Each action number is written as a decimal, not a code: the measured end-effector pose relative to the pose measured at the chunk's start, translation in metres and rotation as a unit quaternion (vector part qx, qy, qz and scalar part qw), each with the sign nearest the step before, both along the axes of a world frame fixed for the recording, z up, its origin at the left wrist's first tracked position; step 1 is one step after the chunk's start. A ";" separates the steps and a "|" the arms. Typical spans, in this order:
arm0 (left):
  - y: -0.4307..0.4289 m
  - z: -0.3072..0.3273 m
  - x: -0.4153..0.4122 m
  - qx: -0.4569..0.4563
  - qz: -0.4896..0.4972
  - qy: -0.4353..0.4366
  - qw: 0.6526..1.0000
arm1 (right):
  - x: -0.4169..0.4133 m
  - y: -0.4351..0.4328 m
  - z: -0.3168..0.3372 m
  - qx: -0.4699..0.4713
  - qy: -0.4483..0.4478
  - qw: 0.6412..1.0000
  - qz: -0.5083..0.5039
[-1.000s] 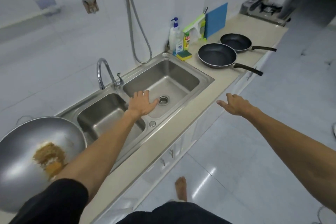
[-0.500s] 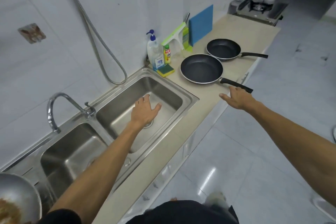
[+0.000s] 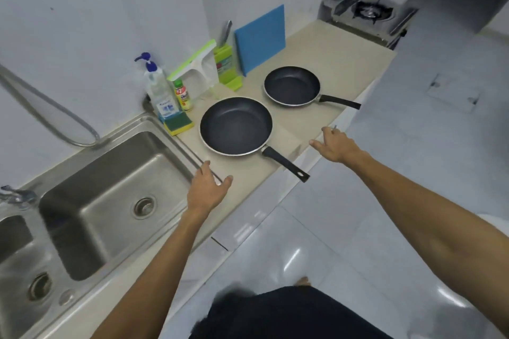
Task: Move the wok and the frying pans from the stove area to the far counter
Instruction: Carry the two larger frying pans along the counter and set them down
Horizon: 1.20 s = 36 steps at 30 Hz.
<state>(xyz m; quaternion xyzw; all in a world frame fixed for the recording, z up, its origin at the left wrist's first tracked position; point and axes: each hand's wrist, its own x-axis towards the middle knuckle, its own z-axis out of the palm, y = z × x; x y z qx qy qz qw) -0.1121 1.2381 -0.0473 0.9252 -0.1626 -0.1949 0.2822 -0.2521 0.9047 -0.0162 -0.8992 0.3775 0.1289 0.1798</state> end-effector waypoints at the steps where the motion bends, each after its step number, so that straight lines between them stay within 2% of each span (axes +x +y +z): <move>1: -0.020 -0.004 -0.013 -0.001 0.005 0.011 1.000 | -0.002 -0.018 -0.002 0.006 0.005 1.000 -0.004; 7: -0.100 -0.020 -0.036 0.002 0.050 0.051 0.997 | 0.020 -0.096 -0.011 0.062 -0.019 0.998 0.019; 13: -0.158 -0.041 -0.016 -0.007 0.112 0.067 0.991 | 0.063 -0.163 -0.037 0.070 0.010 0.995 0.066; 18: -0.197 -0.073 -0.022 -0.009 0.161 0.126 0.979 | 0.098 -0.212 -0.072 0.053 0.048 0.992 0.100; 25: -0.233 -0.086 -0.050 0.039 0.168 0.197 0.965 | 0.110 -0.269 -0.092 0.051 -0.044 0.990 0.123; 29: -0.253 -0.088 -0.060 0.005 0.204 0.213 0.956 | 0.116 -0.301 -0.101 0.037 -0.040 0.989 0.139; 32: -0.269 -0.092 -0.072 -0.044 0.279 0.247 0.927 | 0.126 -0.324 -0.111 0.011 -0.002 0.987 0.159; 36: -0.293 -0.092 -0.078 -0.185 0.416 0.292 0.841 | 0.142 -0.347 -0.123 0.003 0.063 0.977 0.206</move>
